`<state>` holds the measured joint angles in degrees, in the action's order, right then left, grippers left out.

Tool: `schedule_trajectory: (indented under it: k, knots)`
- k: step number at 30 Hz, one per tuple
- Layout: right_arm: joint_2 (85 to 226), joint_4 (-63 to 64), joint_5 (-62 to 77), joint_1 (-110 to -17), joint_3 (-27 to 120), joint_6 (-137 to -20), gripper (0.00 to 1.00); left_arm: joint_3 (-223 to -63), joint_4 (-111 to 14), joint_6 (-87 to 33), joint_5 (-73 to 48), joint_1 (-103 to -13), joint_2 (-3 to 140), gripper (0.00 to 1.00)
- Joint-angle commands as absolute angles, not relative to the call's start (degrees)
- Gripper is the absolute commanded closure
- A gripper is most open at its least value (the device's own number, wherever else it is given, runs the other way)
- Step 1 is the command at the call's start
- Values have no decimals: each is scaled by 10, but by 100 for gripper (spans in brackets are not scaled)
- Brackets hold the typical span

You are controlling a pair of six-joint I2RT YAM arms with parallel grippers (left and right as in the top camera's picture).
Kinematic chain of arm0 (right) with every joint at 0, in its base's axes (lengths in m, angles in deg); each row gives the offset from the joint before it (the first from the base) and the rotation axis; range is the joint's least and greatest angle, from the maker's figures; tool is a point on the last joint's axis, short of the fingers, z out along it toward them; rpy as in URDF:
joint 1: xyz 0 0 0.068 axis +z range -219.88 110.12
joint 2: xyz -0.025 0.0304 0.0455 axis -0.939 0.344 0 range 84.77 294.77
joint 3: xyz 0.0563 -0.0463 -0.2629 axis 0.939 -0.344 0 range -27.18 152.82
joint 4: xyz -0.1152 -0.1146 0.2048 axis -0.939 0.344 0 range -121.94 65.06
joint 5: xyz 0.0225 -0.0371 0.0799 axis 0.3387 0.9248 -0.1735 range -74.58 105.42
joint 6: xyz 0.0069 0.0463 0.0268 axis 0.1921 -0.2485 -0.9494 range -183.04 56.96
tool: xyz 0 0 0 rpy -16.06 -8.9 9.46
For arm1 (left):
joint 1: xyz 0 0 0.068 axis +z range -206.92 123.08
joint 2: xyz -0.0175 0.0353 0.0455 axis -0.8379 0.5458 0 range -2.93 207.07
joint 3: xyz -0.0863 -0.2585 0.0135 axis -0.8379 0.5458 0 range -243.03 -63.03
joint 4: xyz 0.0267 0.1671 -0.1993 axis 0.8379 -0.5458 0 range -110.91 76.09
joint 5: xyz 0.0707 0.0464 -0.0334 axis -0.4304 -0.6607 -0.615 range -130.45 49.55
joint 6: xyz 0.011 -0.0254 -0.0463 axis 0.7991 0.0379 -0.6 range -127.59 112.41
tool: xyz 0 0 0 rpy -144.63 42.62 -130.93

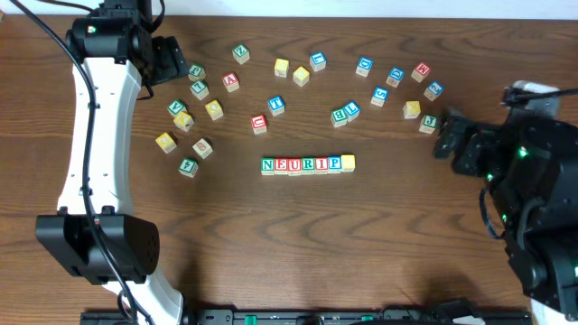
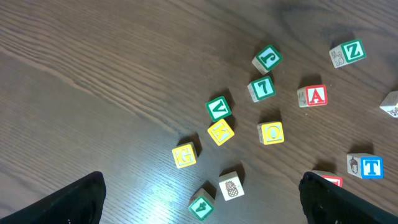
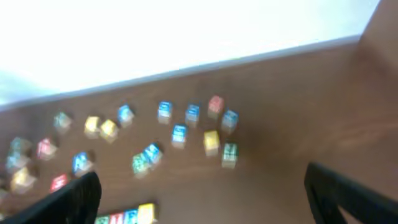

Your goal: Spell out NEURIPS

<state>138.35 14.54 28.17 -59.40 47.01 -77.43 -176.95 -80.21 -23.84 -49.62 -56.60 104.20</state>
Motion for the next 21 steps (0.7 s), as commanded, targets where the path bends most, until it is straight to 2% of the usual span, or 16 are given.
schedule_trajectory:
  k: [1,8,13,21]
  knots:
    - [1323,72,283,-624,384,-698,1,-1776,-805,-235,-500,-564,1035,2]
    - [1127,-108,194,-719,118,-684,1,-1776,-805,-235,-500,-564,1035,2]
    - [970,-192,193,-751,-73,-688,1,-1776,-805,-235,-500,-564,1035,2]
    - [869,-279,193,-751,-229,-737,1,-1776,-805,-235,-500,-564,1035,2]
